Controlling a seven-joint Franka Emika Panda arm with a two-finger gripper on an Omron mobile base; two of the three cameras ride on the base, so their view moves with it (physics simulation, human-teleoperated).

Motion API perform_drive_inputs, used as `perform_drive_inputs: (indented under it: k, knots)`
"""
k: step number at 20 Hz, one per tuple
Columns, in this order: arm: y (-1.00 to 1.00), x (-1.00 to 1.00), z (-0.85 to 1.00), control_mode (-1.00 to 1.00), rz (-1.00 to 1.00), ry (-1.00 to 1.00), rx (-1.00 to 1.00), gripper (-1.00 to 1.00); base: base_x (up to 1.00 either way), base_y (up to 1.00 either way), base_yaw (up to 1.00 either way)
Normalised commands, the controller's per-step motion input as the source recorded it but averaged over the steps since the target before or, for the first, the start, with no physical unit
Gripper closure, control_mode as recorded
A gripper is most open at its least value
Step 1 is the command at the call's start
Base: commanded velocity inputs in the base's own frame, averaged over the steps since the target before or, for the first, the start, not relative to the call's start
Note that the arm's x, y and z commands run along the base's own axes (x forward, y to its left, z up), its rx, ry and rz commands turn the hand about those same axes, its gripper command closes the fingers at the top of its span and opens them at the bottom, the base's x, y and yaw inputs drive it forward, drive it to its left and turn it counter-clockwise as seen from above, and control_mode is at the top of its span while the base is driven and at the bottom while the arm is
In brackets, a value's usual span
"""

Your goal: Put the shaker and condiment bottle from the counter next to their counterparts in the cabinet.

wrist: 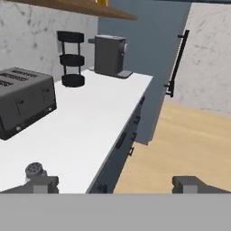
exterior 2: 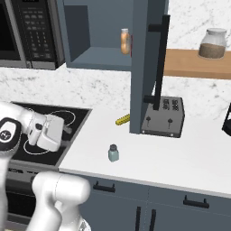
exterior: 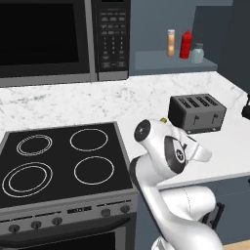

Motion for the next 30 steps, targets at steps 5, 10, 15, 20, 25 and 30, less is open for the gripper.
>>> perform_drive_inputs:
  k: [5,10,15,20,25,30]
  knots:
    - [0.0,0.01,-0.63,-1.0,-0.06,-0.01,0.0,-1.0,0.0,0.0,0.0]
    - [-0.12,0.0,-0.51,-1.0,-0.07,-0.05,0.0,-1.0,0.0,0.0,0.0]
    - [-0.25,0.01,-0.31,-1.0,-0.01,0.02,0.03,-1.0,0.0,0.0,0.0]
    - [-0.16,0.38,-0.56,-1.0,0.04,0.03,0.0,-1.0,0.0,0.0,0.0]
    - [-0.47,0.28,-0.46,-1.0,0.11,0.0,0.0,-1.0,0.0,0.0,0.0]
    - [-0.19,0.04,-0.41,-1.0,0.17,0.0,0.0,-1.0,0.0,0.0,0.0]
